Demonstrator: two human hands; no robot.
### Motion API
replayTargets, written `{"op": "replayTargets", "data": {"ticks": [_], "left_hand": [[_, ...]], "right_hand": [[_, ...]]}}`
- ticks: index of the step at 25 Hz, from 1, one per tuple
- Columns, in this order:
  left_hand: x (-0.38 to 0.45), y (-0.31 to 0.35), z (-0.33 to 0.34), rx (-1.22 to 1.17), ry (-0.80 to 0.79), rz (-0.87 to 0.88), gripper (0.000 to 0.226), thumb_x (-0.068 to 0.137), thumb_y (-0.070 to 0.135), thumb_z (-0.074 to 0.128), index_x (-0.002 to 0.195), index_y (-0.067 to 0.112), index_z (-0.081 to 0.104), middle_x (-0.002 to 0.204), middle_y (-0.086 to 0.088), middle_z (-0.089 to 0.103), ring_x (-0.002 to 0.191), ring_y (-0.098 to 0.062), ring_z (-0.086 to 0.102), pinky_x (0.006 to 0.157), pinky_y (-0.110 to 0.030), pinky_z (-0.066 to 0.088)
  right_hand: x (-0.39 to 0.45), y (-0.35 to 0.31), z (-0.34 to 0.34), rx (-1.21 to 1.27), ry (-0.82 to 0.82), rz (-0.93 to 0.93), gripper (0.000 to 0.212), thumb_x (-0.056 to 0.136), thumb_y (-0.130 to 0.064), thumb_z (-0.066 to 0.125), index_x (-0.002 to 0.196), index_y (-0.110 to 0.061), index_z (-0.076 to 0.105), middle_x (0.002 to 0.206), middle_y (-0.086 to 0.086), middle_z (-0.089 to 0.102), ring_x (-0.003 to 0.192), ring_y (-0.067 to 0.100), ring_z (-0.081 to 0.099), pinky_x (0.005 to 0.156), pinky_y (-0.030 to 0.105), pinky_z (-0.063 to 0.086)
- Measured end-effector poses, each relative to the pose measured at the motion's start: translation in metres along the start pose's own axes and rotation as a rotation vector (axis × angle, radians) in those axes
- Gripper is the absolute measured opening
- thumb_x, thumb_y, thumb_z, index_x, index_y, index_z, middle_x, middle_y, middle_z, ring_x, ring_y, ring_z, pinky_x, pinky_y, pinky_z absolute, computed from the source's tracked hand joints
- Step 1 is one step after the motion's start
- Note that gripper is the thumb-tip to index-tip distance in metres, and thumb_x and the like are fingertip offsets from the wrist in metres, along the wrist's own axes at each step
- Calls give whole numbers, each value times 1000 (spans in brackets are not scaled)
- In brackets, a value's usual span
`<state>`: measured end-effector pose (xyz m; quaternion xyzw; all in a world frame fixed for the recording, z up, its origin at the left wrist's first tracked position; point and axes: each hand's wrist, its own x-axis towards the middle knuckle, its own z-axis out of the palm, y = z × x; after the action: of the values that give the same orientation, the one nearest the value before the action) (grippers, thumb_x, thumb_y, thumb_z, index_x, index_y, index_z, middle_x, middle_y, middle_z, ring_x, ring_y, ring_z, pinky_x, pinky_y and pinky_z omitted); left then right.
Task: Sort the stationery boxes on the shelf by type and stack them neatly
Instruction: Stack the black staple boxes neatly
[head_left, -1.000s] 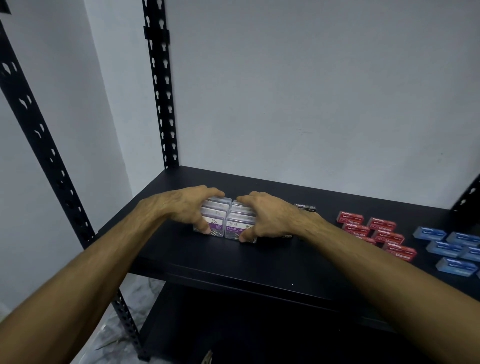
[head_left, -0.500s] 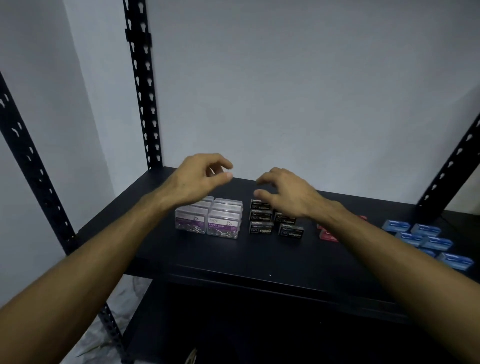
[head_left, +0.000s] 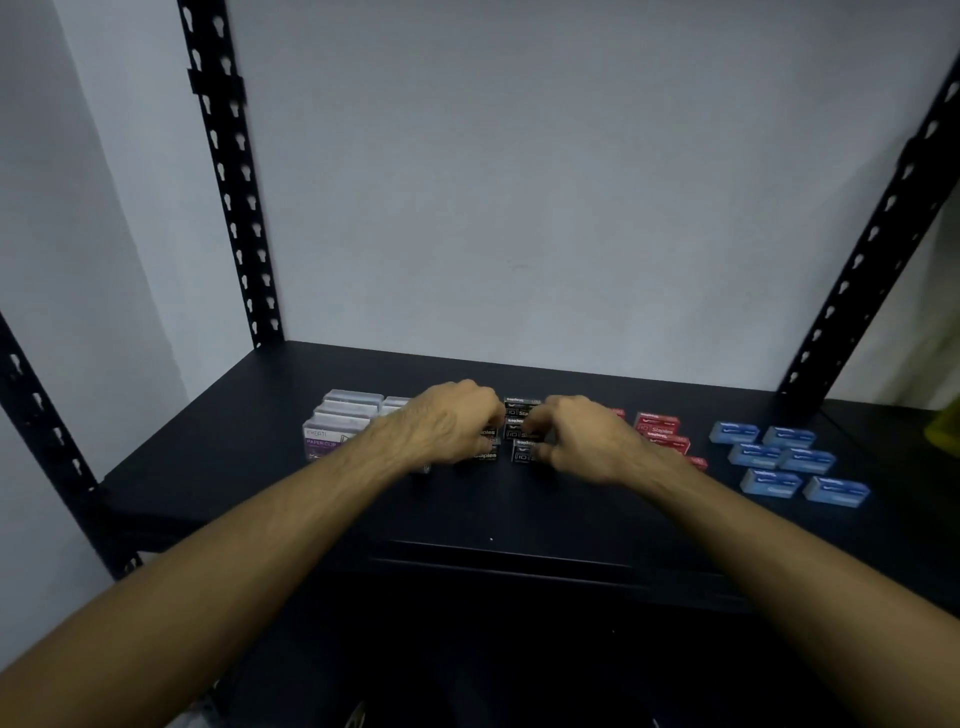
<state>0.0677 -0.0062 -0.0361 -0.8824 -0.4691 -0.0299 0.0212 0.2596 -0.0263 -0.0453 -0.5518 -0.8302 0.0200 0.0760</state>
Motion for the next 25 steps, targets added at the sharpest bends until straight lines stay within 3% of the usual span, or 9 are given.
{"op": "replayTargets", "data": {"ticks": [2,4,9,11,15,20,25], "left_hand": [[3,3,5,63,-28,-19,11,84,25,66,81,22,56,74,3,53,76,-24,59,60,-32,44],[5,5,9,110,-32,-25,8,84,25,65,81,23,58,69,5,45,74,-23,57,59,-31,39],[6,4,11,74,-27,-10,14,85,22,63,75,26,55,72,5,53,77,-22,59,60,-31,39],[4,4,10,17,-35,2,2,86,27,64,85,26,65,82,6,63,79,-19,60,63,-30,42],[-4,6,15,-72,-16,18,19,89,29,64,107,29,71,101,9,70,94,-15,63,77,-32,50],[-7,9,16,-90,-29,12,21,90,33,64,111,30,69,102,9,70,95,-14,64,81,-34,53],[-6,13,16,-94,-24,16,20,90,33,64,109,31,69,99,11,70,94,-13,63,73,-28,45]], "right_hand": [[-1,2,6,-14,-16,-14,8,87,-23,61,91,-17,65,92,0,66,84,21,62,70,35,52],[-2,4,10,-22,-26,-22,5,88,-20,60,85,-16,62,87,-1,67,79,21,62,65,32,48],[-4,6,13,26,-44,-33,7,91,-19,59,90,-16,65,90,1,70,81,21,65,73,37,53],[-5,7,13,47,-53,-37,6,92,-18,59,87,-18,63,85,-1,69,76,19,64,67,32,51],[-13,6,13,79,-46,-50,11,92,-19,61,98,-17,70,91,-4,71,78,13,64,71,29,52],[-18,4,14,95,-35,-53,12,92,-19,60,98,-18,70,87,-5,69,75,12,61,68,26,46],[-20,3,14,111,-31,-51,15,93,-19,60,103,-18,71,91,-4,71,77,12,63,69,26,48]]}}
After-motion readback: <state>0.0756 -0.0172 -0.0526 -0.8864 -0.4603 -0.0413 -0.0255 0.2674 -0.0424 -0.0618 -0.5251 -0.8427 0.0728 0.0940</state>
